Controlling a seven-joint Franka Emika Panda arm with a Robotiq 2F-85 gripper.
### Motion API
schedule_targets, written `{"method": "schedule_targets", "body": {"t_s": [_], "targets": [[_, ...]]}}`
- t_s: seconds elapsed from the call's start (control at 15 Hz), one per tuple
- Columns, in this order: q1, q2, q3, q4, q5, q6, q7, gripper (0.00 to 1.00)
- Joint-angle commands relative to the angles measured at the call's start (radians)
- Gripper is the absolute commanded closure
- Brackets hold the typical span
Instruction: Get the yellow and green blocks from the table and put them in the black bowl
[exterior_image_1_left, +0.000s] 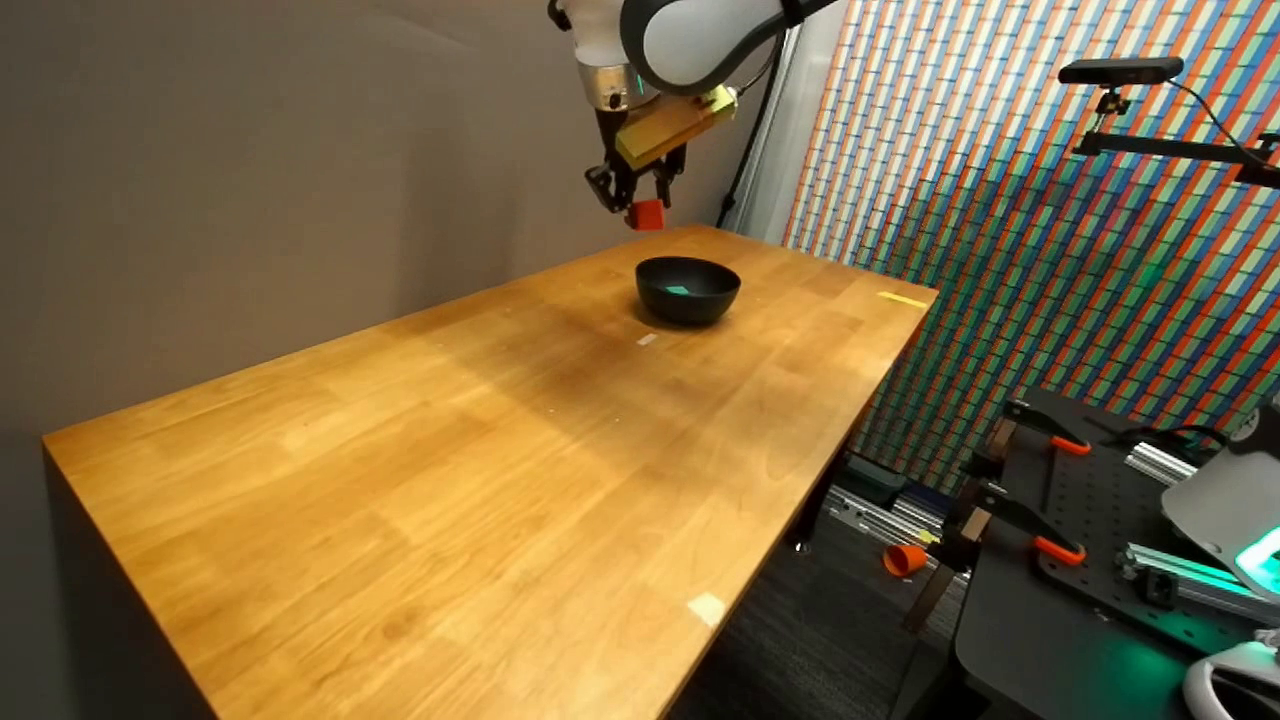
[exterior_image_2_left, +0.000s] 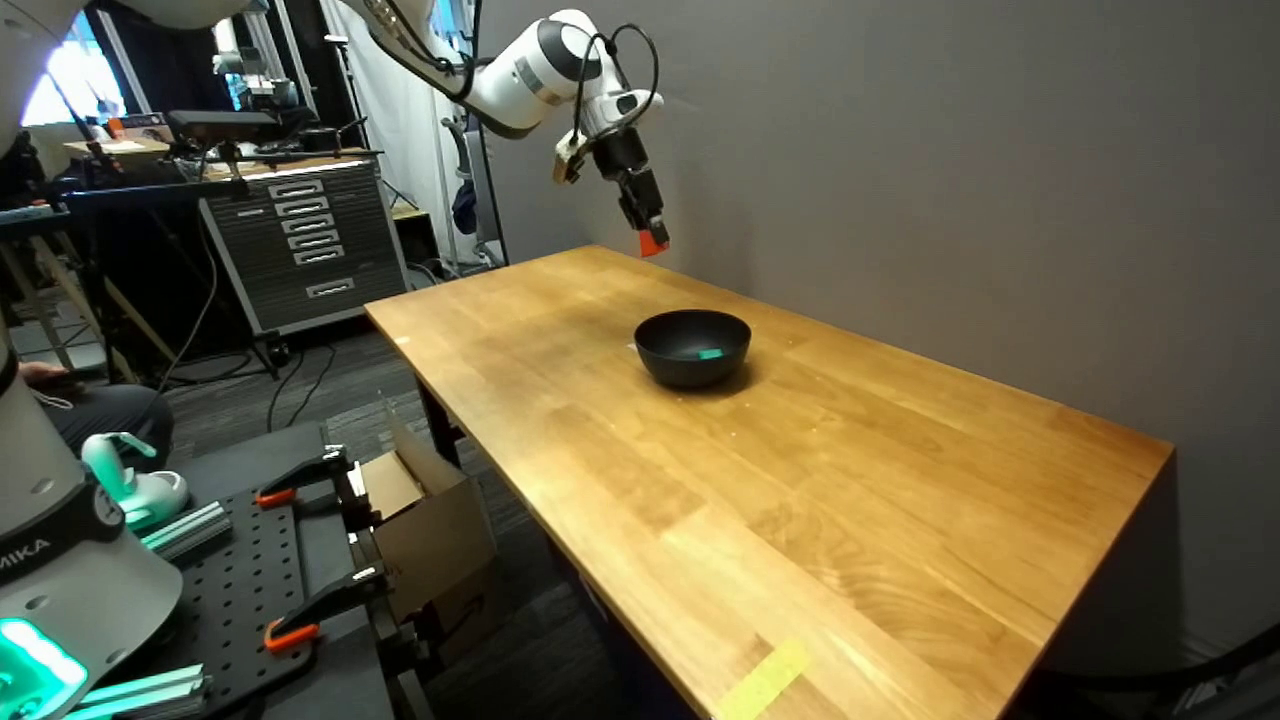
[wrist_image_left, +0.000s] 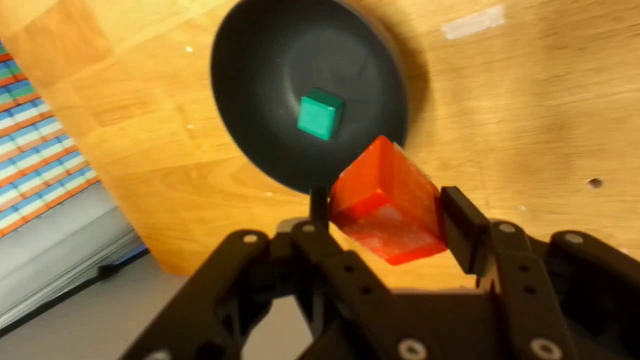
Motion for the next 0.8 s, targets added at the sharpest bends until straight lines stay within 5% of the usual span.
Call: {"method": "schedule_targets", "body": {"t_s": [0.0, 0.2, 0.53, 0.6, 0.73], "targets": [[-0.023, -0.056, 0.006, -0.072, -0.06, -0.055, 0.06, 0.17], [-0.064, -0.077, 0.04, -0.119, -0.023, -0.041, 0.043, 0.0], [-0.15, -0.223, 0.157, -0.311, 0.121, 0.106, -0.092, 0.0], [-0.122, -0.099, 0.12, -0.171, 0.077, 0.044, -0.035, 0.0], [-0.132, -0.156, 0.144, -0.231, 0.097, 0.061, -0.058, 0.0]]}}
